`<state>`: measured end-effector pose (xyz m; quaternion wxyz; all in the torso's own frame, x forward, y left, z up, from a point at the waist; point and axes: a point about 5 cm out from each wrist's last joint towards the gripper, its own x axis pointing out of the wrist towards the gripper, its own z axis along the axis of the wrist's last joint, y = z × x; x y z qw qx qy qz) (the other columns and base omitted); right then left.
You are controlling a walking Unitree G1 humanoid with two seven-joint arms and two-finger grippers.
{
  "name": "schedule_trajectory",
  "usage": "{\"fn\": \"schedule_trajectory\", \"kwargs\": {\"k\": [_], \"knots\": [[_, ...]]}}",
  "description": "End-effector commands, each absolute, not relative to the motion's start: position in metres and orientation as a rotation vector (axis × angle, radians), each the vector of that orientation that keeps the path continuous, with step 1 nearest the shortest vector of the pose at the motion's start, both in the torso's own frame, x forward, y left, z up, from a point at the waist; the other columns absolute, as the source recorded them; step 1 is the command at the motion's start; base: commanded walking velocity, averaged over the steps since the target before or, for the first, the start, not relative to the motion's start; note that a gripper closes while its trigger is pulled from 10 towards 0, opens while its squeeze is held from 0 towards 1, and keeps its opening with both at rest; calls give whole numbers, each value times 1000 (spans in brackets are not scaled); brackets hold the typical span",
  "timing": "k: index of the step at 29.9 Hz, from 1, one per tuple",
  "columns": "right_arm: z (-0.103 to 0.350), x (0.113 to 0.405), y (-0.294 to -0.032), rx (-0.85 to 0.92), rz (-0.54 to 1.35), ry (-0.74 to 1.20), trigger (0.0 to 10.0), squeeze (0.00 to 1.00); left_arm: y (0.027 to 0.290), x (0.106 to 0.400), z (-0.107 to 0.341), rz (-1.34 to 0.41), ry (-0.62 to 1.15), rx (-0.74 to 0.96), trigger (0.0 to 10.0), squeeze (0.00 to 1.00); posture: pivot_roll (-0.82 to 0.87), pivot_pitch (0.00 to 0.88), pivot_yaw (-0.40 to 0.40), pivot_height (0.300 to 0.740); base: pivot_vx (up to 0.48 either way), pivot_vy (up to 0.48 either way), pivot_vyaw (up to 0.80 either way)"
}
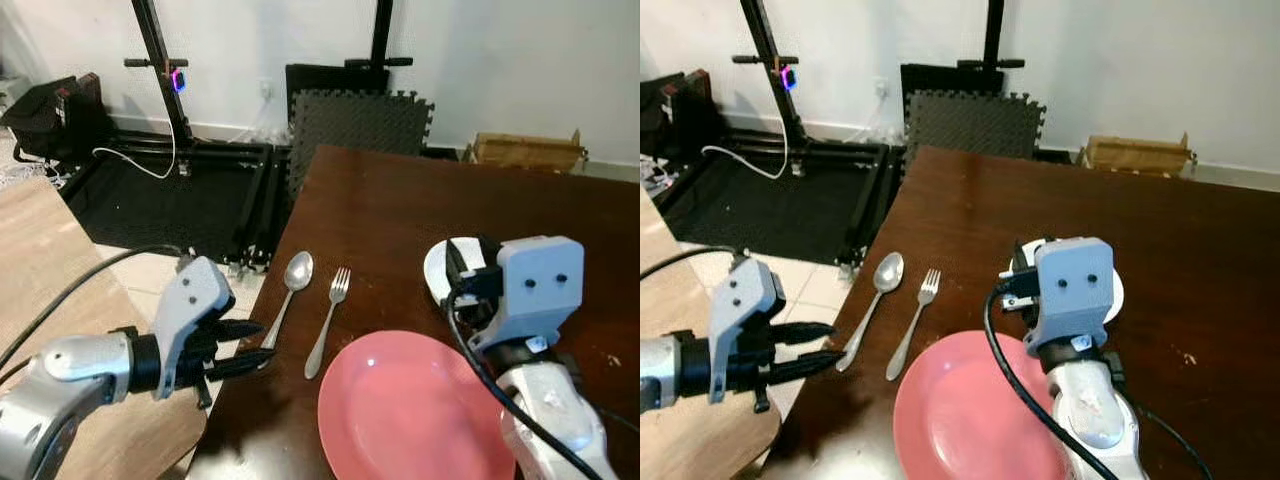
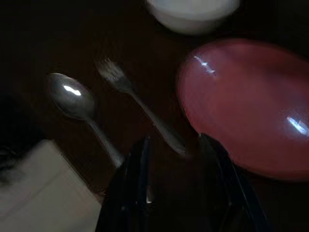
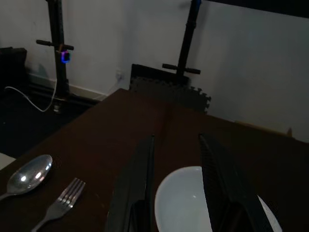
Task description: Setting the table
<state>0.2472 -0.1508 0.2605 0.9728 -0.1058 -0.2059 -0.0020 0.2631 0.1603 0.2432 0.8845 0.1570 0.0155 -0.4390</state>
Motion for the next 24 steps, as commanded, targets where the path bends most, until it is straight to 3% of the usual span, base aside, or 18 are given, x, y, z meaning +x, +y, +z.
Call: {"fn": "schedule_trajectory", "kwargs": {"k": [1, 24], "knots": [[256, 249, -148, -194, 10, -398, 10000, 0, 161, 270, 240, -823, 26, 302, 10000, 0, 8, 121, 60, 740, 0, 0, 0], [247, 251, -149, -122, 5, -363, 10000, 0, 148, 265, 234, -791, -5, 247, 10000, 0, 7, 114, 64, 740, 0, 0, 0]]}}
